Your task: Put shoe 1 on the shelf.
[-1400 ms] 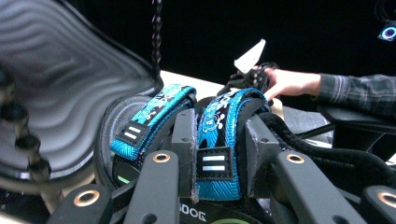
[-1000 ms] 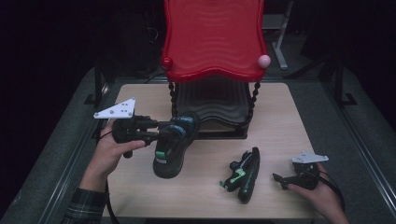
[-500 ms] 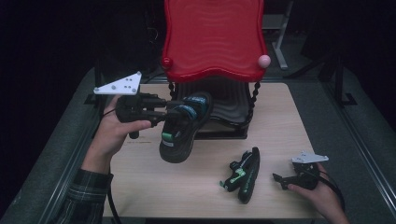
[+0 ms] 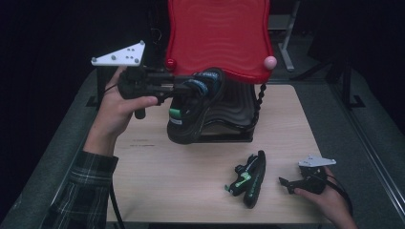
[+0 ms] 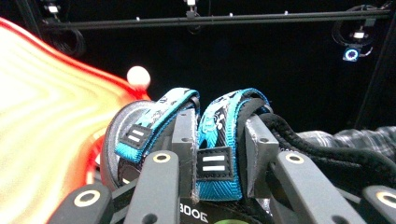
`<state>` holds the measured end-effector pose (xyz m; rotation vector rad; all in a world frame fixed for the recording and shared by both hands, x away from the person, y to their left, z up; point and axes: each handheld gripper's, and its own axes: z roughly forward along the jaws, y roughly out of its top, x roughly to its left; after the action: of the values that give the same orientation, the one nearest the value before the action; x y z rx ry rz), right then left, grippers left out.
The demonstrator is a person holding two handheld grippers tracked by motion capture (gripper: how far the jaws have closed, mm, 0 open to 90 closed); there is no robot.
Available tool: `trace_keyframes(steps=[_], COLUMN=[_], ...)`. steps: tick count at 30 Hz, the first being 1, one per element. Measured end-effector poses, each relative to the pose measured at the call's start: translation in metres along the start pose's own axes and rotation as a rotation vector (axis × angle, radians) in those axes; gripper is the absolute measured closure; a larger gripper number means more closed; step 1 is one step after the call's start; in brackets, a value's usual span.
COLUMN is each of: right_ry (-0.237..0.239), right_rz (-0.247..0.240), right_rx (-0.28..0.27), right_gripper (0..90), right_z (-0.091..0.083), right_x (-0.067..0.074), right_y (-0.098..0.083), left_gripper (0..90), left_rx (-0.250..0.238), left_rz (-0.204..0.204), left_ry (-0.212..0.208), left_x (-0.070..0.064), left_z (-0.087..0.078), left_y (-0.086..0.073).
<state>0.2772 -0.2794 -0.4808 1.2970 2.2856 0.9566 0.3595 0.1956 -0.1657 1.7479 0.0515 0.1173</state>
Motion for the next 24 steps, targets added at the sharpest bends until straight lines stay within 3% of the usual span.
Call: trace_keyframes(steps=[6, 10, 14, 21, 24], right_ry=[0.001, 0.004, 0.004, 0.004, 0.006], right_rz=[0.0, 0.002, 0.001, -0.003, -0.004], right_rx=[-0.001, -0.002, -0.002, 0.0, 0.0], right_gripper=[1.4, 1.4, 1.4, 1.4, 1.4], right_z=[0.0, 0.0, 0.0, 0.0, 0.0], right_x=[0.0, -0.001, -0.001, -0.001, -0.001], right_y=[0.0, 0.0, 0.0, 0.0, 0.0], left_gripper=[69.8, 69.8, 69.9, 69.9, 69.9], left_rx=[0.001, 0.002, 0.004, 0.031, 0.04], left_rz=[0.019, 0.031, 0.033, 0.029, 0.029], left_ry=[0.031, 0.077, 0.113, 0.236, 0.264], left_x=[0.015, 0.033, 0.045, 0.08, 0.088], left_z=[0.002, 0.006, 0.01, 0.022, 0.026], left_y=[0.021, 0.042, 0.052, 0.069, 0.071])
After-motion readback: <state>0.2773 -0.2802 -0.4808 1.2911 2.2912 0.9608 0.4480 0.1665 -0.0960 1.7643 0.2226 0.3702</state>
